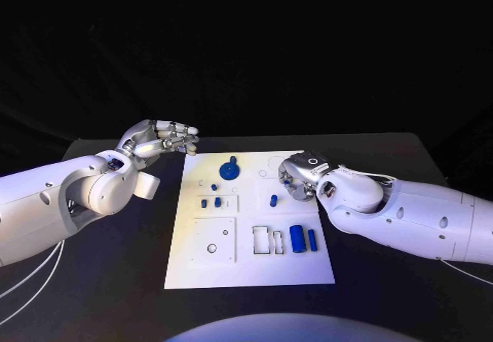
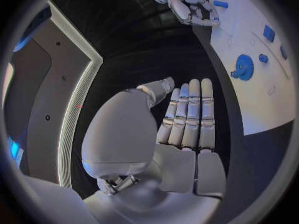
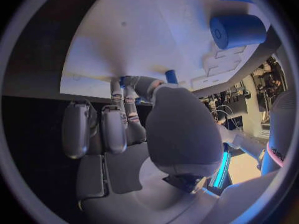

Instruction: Assemble the parts on the task board

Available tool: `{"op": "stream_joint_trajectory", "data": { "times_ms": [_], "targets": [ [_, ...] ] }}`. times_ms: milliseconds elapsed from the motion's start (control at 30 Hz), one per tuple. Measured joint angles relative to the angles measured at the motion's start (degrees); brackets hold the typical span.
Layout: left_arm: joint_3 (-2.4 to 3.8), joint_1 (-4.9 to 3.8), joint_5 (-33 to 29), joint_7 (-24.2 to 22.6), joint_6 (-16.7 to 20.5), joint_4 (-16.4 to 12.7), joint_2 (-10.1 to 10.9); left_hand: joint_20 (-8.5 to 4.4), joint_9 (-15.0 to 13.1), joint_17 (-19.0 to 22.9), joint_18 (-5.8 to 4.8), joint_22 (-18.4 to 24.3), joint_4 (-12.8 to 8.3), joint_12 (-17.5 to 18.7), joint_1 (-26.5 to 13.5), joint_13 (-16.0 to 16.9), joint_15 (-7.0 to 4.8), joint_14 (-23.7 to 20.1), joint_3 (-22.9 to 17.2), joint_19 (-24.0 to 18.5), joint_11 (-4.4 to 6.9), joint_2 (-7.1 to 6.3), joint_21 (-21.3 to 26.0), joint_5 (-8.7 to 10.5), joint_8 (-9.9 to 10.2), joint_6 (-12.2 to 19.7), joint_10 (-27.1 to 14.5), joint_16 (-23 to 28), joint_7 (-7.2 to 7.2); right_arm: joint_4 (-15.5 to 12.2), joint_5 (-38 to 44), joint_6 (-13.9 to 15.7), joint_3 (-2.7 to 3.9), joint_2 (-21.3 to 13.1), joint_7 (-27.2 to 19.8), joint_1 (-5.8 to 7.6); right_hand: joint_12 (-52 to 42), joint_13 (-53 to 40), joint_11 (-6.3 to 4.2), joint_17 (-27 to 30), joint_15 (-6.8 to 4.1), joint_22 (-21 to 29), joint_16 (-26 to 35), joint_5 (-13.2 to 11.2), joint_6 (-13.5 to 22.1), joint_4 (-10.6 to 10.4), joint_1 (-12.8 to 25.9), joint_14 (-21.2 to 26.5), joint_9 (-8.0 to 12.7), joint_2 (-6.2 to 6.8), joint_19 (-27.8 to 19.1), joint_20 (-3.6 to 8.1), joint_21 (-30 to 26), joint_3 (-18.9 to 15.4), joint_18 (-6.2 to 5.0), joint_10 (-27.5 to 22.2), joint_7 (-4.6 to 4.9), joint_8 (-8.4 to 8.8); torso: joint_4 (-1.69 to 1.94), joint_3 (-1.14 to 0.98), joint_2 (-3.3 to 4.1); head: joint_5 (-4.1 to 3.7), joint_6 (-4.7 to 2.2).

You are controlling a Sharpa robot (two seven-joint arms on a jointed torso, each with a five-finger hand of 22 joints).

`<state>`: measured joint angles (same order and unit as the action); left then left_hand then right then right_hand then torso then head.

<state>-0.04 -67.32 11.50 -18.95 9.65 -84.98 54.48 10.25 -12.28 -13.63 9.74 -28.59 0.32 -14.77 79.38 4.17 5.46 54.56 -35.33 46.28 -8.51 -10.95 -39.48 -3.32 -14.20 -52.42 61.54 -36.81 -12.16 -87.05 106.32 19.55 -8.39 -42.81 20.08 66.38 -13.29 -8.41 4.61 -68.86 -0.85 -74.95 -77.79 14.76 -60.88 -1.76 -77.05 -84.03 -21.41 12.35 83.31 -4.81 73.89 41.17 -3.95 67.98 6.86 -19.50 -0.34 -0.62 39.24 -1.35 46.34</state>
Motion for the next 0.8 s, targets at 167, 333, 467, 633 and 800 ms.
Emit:
{"op": "stream_joint_trajectory", "data": {
  "times_ms": [167, 333, 467, 633, 800],
  "targets": [
    [0.00, 0.00, 0.0, 0.1, 0.0, 0.0, 0.0, 0.00, 0.0, -0.1, 0.00, 0.1, 0.0, 0.0, 0.0, 0.0, 0.00, 0.0, 0.0, 0.0, 0.00, 0.00, 0.0, 0.00, 0.0, 0.0, 0.0, 0.0, 0.00, -0.5, 0.0, 0.5, -0.15, -0.5, 0.2, 0.01, -0.1, 0.0, 0.00, -0.1, 0.00, 0.0, 0.0, 0.0, 0.0, 0.0, 0.0, 0.0, -0.1, 0.00, 0.2, 0.20, 0.3, 0.0, 0.00, 0.0, -0.01, -0.22, 0.00, 0.00, 0.01, -0.02, -0.15],
    [0.00, 0.00, 0.0, 0.2, 0.0, 0.1, 0.0, 0.00, 0.1, -0.1, 0.00, 0.1, 0.0, 0.0, 0.0, 0.0, 0.00, 0.0, 0.0, 0.0, 0.00, 0.00, 0.3, 0.00, 0.0, 0.2, 0.0, 0.0, -0.21, -0.9, 0.0, 0.7, -0.24, -0.9, 0.2, 0.07, -0.1, -0.1, 0.00, -0.1, 0.00, 0.0, 0.0, 0.0, 0.0, 0.0, 0.0, 0.0, -0.1, 0.00, 0.2, 0.20, 0.3, 0.0, 0.00, 0.0, -0.01, -0.22, 0.00, 0.01, 0.02, -0.02, -0.22],
    [0.00, 0.00, 0.0, 0.2, -0.1, 0.1, 0.0, 0.00, 0.0, -0.2, 0.00, 0.1, 0.0, 0.0, 0.0, 0.0, 0.00, 0.0, 0.0, 0.0, 0.00, 0.00, 0.3, 0.00, 0.0, 0.2, 0.0, 0.0, -0.21, -1.4, -0.1, 0.9, -0.21, -1.3, 0.2, 0.21, -0.1, -0.2, 0.00, -0.1, -0.20, 0.0, 0.0, 0.0, -0.2, 0.1, 0.0, 0.2, -0.1, 0.00, 0.2, 0.20, 0.6, -0.2, 0.00, 0.0, 0.04, -0.21, 0.00, 0.00, 0.03, 0.02, -0.23],
    [-0.01, 0.01, 0.0, 0.3, -0.1, 0.2, 0.0, 0.00, 0.1, -0.2, 0.00, 0.2, 0.0, 0.0, 0.0, 0.0, -0.03, 0.0, 0.0, 0.0, -0.02, 0.00, 0.3, 0.00, 0.0, 0.2, 0.0, 0.0, -0.19, -2.7, -0.1, 1.5, -0.07, -2.3, 0.2, 0.39, -0.1, -0.2, 0.00, -0.1, -0.20, 0.0, 0.0, 0.0, -0.4, 0.1, 0.0, 0.2, 0.0, 0.01, 0.2, 0.20, 0.6, -0.2, 0.00, 0.0, 0.03, -0.21, 0.00, -0.01, 0.04, 0.12, -0.23],
    [-0.01, 0.01, 0.0, 0.3, -0.1, 0.2, 0.0, 0.00, 0.1, -0.2, 0.01, 0.2, 0.0, 0.0, 0.0, 0.0, -0.21, -0.2, 0.0, 0.0, -0.20, 0.00, 0.3, 0.00, 0.0, 0.4, -0.2, 0.0, -0.02, -4.6, -0.2, 2.5, 0.15, -3.7, 0.2, 0.51, -0.1, -0.2, 0.00, -0.1, -0.19, 0.0, 0.0, -0.1, -0.4, 0.1, 0.0, 0.2, -0.1, 0.01, 0.2, 0.20, 0.8, -0.2, 0.00, 0.0, 0.03, -0.16, -0.04, -0.04, 0.07, 0.29, -0.24]
  ]
}}
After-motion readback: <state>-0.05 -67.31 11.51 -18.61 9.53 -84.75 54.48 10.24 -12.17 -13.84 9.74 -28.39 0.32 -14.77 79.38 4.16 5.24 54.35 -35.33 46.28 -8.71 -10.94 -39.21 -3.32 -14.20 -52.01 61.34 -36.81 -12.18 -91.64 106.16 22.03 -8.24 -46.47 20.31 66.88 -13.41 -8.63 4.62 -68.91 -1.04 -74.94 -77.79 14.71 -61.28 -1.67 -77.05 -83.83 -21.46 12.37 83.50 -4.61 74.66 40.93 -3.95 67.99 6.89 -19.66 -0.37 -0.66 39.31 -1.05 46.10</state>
